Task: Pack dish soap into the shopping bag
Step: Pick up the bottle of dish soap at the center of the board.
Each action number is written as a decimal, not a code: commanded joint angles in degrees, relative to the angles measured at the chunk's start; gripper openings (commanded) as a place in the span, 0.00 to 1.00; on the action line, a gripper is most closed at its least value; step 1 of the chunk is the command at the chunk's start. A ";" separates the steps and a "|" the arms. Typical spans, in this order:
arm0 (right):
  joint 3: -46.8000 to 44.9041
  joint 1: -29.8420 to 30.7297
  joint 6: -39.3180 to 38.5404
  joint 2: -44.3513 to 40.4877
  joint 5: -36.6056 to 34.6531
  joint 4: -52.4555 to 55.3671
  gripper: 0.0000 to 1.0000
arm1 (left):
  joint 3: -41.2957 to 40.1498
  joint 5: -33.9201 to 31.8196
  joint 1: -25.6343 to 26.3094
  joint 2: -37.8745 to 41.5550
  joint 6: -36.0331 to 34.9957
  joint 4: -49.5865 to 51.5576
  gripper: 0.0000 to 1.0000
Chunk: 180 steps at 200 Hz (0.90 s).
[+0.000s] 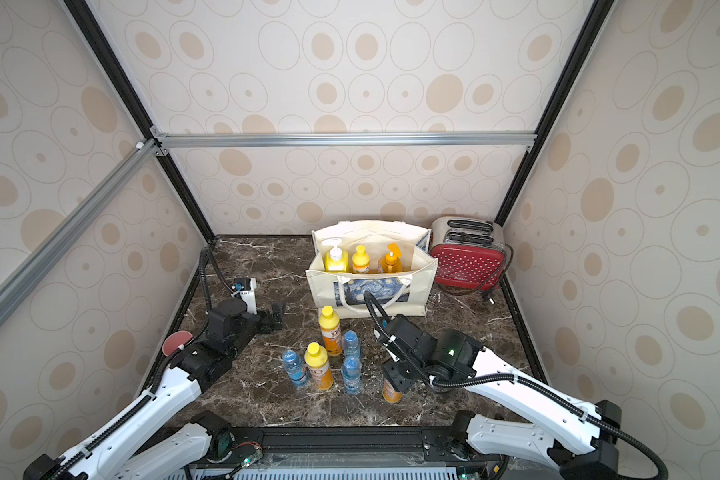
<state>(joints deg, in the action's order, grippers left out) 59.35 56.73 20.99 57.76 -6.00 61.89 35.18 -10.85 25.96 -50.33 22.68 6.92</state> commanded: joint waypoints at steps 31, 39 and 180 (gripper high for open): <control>1.36 0.45 0.71 0.53 -5.00 0.46 0.41 | 1.82 -0.32 0.38 1.20 -0.90 0.02 0.99; 2.00 0.40 0.68 0.80 -5.95 0.75 0.40 | 1.79 -0.31 0.29 1.20 -0.97 0.03 0.99; 13.09 0.36 -2.59 5.51 -12.46 0.39 0.30 | 2.48 -0.24 0.38 -0.28 -0.97 0.29 0.99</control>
<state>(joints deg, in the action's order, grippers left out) 69.08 56.84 19.09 62.98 -15.59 64.25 35.18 -10.83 25.96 -50.17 22.68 6.92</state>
